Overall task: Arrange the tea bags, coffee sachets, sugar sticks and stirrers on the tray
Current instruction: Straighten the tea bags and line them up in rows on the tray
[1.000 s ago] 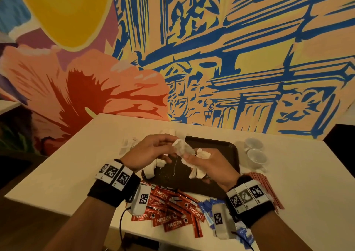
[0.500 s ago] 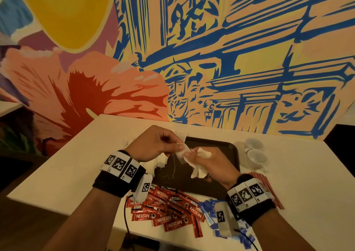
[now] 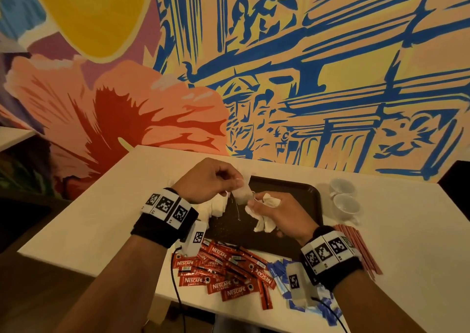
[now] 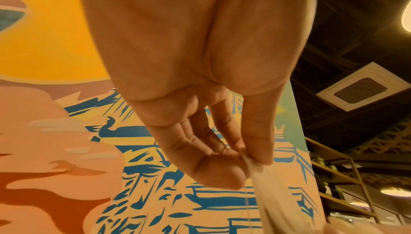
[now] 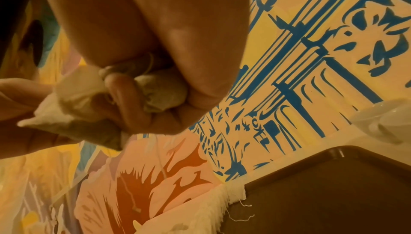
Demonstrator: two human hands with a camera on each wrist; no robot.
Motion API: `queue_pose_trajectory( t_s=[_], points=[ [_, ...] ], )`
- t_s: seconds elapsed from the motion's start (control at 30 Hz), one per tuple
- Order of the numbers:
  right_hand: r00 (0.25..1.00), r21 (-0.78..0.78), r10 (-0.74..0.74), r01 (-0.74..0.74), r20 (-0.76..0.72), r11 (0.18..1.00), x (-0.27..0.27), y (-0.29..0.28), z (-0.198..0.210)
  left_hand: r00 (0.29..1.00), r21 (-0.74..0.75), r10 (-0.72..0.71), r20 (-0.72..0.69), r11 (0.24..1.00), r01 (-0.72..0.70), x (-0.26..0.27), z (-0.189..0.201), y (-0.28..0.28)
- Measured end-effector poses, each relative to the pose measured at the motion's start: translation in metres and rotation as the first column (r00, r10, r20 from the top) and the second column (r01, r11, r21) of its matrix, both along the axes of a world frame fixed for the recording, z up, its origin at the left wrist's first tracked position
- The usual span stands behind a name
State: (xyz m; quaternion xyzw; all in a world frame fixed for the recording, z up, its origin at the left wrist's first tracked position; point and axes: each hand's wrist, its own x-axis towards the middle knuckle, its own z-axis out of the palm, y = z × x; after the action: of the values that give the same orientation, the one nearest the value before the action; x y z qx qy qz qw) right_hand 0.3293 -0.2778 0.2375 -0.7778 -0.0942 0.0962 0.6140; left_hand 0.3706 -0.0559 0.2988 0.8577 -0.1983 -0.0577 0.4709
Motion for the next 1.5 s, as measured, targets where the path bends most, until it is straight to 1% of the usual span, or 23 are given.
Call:
queue_pose_trajectory(
  t_s=[0.1, 0.2, 0.27, 0.33, 0.47, 0.57, 0.63, 0.73, 0.8, 0.93, 1.03, 1.17, 1.23, 1.3, 1.33, 1.4, 1.43, 1.5],
  points=[
    [0.997, 0.049, -0.068, 0.070, -0.042, 0.996, 0.005, -0.003, -0.009, 0.996, -0.003, 0.084, 0.018, 0.996, -0.084, 0.016, -0.005, 0.009],
    [0.989, 0.053, -0.121, 0.126, -0.083, 0.991, 0.010, -0.005, -0.019, 0.986, 0.011, 0.164, -0.014, 0.986, -0.164, 0.041, -0.023, 0.020],
    [0.984, 0.057, -0.137, 0.144, -0.112, 0.988, 0.013, -0.005, -0.024, 0.979, 0.065, 0.196, -0.053, 0.979, -0.192, 0.056, -0.042, 0.026],
    [0.980, 0.055, -0.143, 0.151, -0.136, 0.987, 0.017, -0.005, -0.030, 0.972, 0.162, 0.216, -0.096, 0.967, -0.199, 0.070, -0.066, 0.031],
    [0.977, 0.039, -0.154, 0.162, -0.149, 0.986, 0.024, -0.004, -0.037, 0.971, 0.372, 0.201, -0.126, 0.917, -0.142, 0.087, -0.109, 0.035],
    [0.976, 0.048, -0.157, 0.166, -0.154, 0.985, 0.030, -0.005, -0.040, 0.980, 0.534, 0.165, -0.109, 0.842, -0.082, 0.098, -0.132, 0.035],
    [0.977, 0.035, -0.160, 0.167, -0.144, 0.985, 0.033, -0.005, -0.043, 0.975, 0.590, 0.165, -0.151, 0.806, -0.045, 0.107, -0.146, 0.036],
    [0.976, 0.015, -0.172, 0.175, -0.130, 0.984, 0.037, -0.007, -0.047, 0.960, 0.620, 0.174, -0.217, 0.785, -0.002, 0.120, -0.161, 0.038],
    [0.975, 0.039, -0.172, 0.179, -0.138, 0.983, 0.039, -0.008, -0.048, 0.957, 0.636, 0.177, -0.230, 0.771, 0.011, 0.125, -0.167, 0.038],
    [0.974, 0.046, -0.171, 0.179, -0.149, 0.983, 0.042, -0.007, -0.050, 0.976, 0.672, 0.133, -0.171, 0.740, 0.016, 0.134, -0.177, 0.035],
    [0.973, 0.059, -0.179, 0.189, -0.144, 0.980, 0.044, -0.006, -0.050, 0.985, 0.685, 0.128, -0.112, 0.728, -0.017, 0.139, -0.179, 0.032],
    [0.974, 0.071, -0.182, 0.193, -0.138, 0.979, 0.041, -0.005, -0.046, 0.991, 0.733, 0.132, -0.024, 0.676, -0.073, 0.143, -0.173, 0.029],
    [0.972, 0.085, -0.193, 0.205, -0.131, 0.975, 0.037, -0.007, -0.044, 0.983, 0.713, 0.180, 0.023, 0.687, -0.142, 0.139, -0.165, 0.030],
    [0.966, 0.105, -0.220, 0.235, -0.135, 0.966, 0.031, -0.009, -0.039, 0.970, 0.622, 0.233, 0.066, 0.751, -0.222, 0.130, -0.155, 0.029],
    [0.962, 0.115, -0.234, 0.251, -0.138, 0.961, 0.026, -0.010, -0.037, 0.962, 0.548, 0.259, 0.081, 0.795, -0.260, 0.124, -0.148, 0.027],
    [0.958, 0.143, -0.251, 0.270, -0.136, 0.952, 0.018, -0.012, -0.031, 0.946, 0.355, 0.310, 0.090, 0.878, -0.322, 0.106, -0.130, 0.018],
    [0.957, 0.161, -0.257, 0.276, -0.132, 0.948, 0.013, -0.012, -0.028, 0.944, 0.242, 0.324, 0.067, 0.912, -0.331, 0.095, -0.120, 0.011],
    [0.953, 0.189, -0.276, 0.295, -0.122, 0.936, 0.005, -0.013, -0.021, 0.956, 0.021, 0.293, -0.022, 0.956, -0.293, 0.068, -0.099, -0.004]
  ],
)
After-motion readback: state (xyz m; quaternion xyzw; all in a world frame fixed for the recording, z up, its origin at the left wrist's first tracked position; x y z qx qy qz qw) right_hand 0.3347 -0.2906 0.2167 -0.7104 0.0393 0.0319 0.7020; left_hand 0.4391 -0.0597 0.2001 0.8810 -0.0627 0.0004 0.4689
